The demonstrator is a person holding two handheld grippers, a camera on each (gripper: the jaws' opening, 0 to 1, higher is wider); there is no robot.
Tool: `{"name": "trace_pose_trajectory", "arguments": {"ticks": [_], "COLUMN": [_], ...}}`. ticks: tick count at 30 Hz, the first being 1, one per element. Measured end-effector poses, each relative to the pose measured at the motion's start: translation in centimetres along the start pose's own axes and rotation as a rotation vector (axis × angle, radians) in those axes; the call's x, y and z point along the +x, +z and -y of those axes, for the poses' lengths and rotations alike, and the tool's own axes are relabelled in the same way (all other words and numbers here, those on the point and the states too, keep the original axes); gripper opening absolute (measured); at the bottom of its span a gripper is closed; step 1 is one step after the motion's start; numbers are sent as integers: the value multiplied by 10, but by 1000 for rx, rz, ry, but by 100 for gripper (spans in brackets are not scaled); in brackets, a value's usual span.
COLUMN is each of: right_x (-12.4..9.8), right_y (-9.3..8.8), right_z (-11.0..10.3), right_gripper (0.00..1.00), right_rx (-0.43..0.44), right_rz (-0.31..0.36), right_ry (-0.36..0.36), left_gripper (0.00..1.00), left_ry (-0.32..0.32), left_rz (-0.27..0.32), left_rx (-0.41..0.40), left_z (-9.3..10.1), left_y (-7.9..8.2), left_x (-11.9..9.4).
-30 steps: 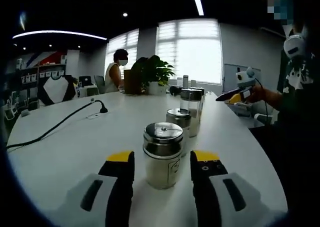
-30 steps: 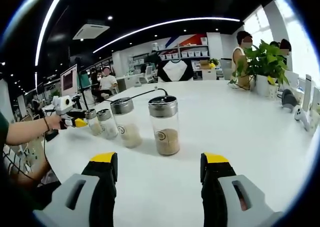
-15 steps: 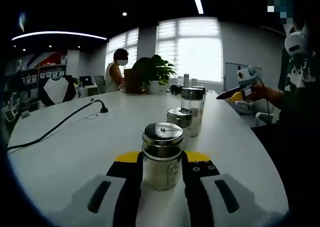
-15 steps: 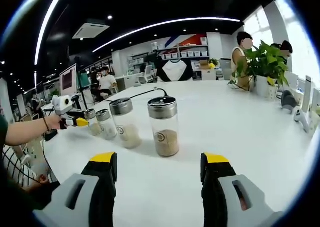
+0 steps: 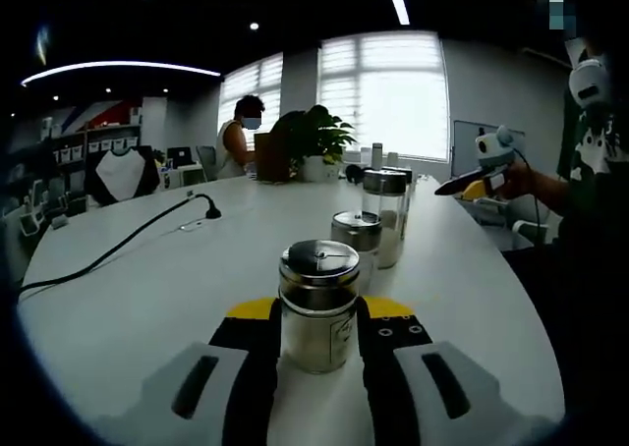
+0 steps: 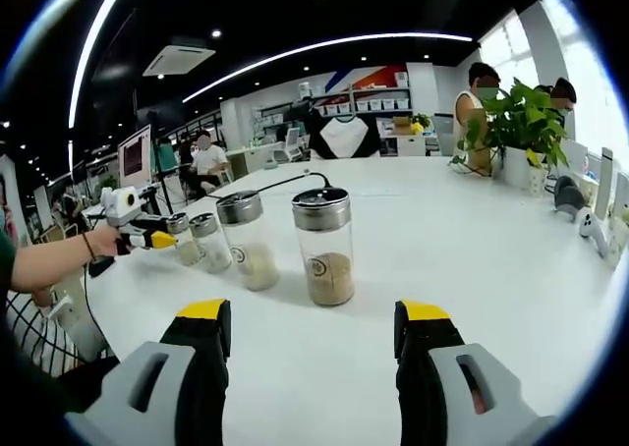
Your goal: Rotate the seasoning bottle until the label or dispensing opening points toward the visible target arrow and the bottle remains upright within the marked orientation range
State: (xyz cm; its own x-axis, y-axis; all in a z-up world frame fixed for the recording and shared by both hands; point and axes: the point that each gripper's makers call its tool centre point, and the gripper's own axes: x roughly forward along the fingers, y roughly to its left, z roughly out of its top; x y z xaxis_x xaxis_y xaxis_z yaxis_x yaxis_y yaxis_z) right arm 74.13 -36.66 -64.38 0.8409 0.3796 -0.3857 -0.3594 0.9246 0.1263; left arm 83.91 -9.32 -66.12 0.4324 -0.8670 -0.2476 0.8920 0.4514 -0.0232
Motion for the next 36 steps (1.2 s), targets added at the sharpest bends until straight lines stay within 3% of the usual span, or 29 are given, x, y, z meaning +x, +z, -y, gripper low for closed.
{"name": "trace_pose_trajectory", "arguments": {"ticks": [20,32,36], "right_x": [0,-1,-1], "right_y": [0,0,0], "right_z": [0,0,0], "right_gripper": [68,68,68], "right_rx": [4,3,0], "right_rz": [-1,-2,-3], "right_ry": [0,0,1], "left_gripper": [32,33,58], "left_ry": [127,142,178], "left_rz": [7,3,28], "left_rx": [-37,-30,-21], "left_z": [-11,-15,-16], "left_y": [-3,-6,0], "left_x": [1,1,0]}}
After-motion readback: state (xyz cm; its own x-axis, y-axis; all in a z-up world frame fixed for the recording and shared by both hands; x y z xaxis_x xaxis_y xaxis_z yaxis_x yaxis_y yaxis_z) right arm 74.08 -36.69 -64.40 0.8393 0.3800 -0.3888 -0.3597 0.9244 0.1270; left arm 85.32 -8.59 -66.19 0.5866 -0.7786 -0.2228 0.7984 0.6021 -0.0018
